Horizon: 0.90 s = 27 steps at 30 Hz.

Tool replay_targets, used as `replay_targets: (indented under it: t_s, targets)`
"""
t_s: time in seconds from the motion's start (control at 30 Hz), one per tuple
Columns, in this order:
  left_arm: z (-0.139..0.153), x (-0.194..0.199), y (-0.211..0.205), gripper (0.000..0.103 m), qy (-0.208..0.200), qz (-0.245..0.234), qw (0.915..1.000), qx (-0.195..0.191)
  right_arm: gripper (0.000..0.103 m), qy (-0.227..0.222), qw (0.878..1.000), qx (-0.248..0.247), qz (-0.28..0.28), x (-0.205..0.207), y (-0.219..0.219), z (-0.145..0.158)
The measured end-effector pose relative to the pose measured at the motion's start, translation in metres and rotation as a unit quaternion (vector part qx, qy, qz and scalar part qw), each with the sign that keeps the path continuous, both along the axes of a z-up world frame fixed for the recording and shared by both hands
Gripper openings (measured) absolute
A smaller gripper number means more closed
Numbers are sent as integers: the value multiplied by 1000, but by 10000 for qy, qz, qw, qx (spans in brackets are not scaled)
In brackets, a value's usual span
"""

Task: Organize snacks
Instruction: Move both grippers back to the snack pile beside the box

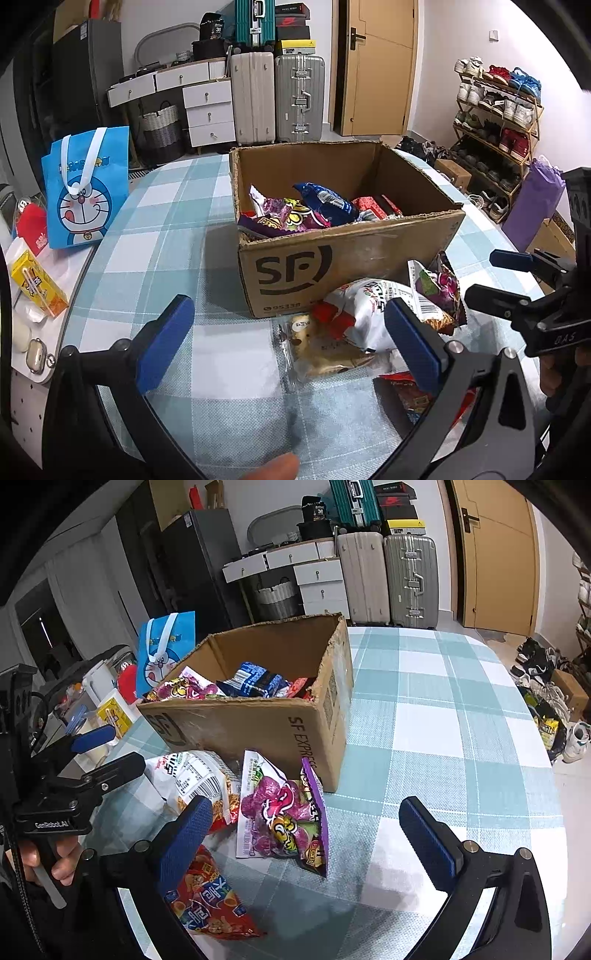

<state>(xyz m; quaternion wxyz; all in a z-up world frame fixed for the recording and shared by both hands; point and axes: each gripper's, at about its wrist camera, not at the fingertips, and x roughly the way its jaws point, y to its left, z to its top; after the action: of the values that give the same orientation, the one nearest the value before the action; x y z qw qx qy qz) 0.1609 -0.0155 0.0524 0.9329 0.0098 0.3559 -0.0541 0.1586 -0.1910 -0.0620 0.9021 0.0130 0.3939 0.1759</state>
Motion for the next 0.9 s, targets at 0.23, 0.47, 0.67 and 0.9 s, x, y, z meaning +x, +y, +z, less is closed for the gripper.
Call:
replay_targets:
  t_s: [0.23, 0.47, 0.67, 0.9]
  targets:
    - [-2, 1, 2, 103, 51, -11, 10000, -58, 102, 97, 9999, -131, 14, 3, 3, -9]
    - [-6, 2, -1, 103, 97, -60, 9999, -39, 102, 310, 9995, -112, -36, 11, 3, -23]
    - [-8, 1, -3, 103, 115, -98, 9999, -37, 102, 411, 9991, -100, 48, 15, 10, -33]
    - [-9, 1, -6, 103, 142, -141, 9998, -40, 88, 437, 9989, -66, 125, 17, 16, -38]
